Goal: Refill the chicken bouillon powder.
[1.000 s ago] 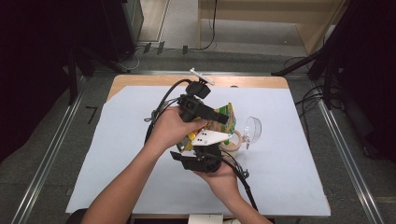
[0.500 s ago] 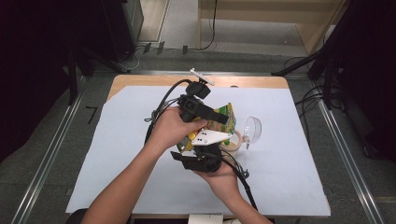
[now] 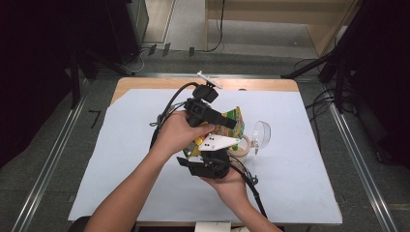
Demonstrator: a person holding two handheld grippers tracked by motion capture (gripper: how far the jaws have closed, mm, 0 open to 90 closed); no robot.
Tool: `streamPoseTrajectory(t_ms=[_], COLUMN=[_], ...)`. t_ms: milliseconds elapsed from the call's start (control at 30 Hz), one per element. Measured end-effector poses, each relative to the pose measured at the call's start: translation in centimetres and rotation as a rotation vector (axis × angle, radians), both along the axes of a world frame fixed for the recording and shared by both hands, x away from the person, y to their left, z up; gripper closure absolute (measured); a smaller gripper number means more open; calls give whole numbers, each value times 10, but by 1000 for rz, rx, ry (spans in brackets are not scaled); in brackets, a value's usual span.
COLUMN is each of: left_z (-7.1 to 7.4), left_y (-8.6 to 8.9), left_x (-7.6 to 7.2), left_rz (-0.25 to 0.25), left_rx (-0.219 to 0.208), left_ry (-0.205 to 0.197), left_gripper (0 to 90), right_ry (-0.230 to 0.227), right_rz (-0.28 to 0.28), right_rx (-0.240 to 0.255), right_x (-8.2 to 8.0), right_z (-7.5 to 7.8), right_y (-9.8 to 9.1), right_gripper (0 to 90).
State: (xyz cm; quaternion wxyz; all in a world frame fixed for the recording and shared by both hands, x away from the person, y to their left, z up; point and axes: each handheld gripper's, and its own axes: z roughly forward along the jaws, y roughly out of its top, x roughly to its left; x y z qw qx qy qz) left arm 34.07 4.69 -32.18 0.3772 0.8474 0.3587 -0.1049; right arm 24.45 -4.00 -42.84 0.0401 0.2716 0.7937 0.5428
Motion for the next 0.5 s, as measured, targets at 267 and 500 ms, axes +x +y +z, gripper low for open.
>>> streamPoseTrajectory(t_ms=[267,500], left_z=[1,2], left_y=[-1,-1], left_x=[-1,-2], left_rz=[-1,0], left_rx=[-3,-4], left_ry=[3,-2], left_gripper=[658,659], right_ry=[0,10], right_rz=[-2,-4], right_rx=[2,12], right_x=[-1,-2], right_z=[1,2], right_y=[-1,0], right_gripper=[610,605])
